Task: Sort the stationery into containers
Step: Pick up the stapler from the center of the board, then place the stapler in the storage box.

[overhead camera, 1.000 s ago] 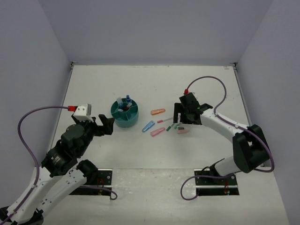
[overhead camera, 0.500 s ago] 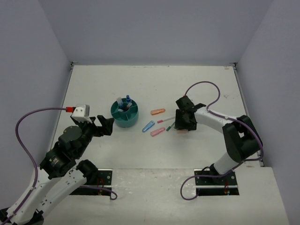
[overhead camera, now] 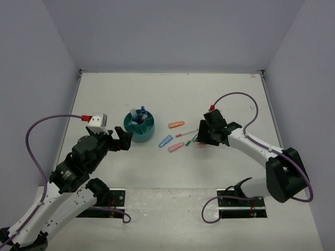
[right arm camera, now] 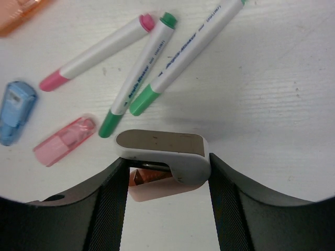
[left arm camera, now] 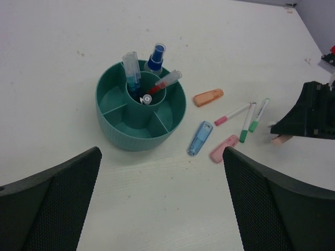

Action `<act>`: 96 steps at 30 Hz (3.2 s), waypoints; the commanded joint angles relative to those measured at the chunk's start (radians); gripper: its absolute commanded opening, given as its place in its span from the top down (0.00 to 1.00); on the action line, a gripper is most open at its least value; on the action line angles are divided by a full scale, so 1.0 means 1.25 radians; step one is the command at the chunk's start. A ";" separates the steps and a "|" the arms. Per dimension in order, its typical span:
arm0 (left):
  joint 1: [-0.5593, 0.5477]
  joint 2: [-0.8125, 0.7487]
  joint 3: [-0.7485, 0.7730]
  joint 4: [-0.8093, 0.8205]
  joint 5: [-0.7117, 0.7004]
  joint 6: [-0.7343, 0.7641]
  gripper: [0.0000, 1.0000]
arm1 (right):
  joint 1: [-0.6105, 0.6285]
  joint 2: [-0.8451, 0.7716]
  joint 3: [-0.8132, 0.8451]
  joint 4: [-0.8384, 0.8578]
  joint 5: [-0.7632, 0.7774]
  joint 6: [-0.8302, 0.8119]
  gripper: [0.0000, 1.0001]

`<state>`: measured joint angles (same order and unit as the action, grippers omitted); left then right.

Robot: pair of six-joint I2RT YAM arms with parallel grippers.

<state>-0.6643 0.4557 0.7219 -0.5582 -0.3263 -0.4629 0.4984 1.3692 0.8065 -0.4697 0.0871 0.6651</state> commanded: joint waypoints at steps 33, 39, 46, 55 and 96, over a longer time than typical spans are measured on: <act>-0.218 0.421 -0.168 0.828 0.076 -0.103 0.24 | 0.353 -0.230 0.073 0.259 0.238 0.387 0.80; -0.219 0.420 -0.172 0.857 0.082 -0.102 0.27 | 0.375 -0.204 0.093 0.269 0.233 0.382 0.79; -0.219 0.408 -0.165 0.844 0.069 -0.095 0.62 | 0.386 -0.192 0.098 0.282 0.231 0.376 0.78; -0.218 0.388 -0.168 0.829 0.108 -0.046 1.00 | 0.388 -0.195 0.083 0.314 0.202 0.377 0.46; -0.118 0.472 0.179 -0.180 -0.579 -0.457 1.00 | 0.200 -0.449 0.023 0.085 0.245 0.047 0.18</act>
<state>-0.9129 0.9903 0.9080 -0.8364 -0.9464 -1.1045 0.7513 0.8028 0.8424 -0.3583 0.3770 0.7505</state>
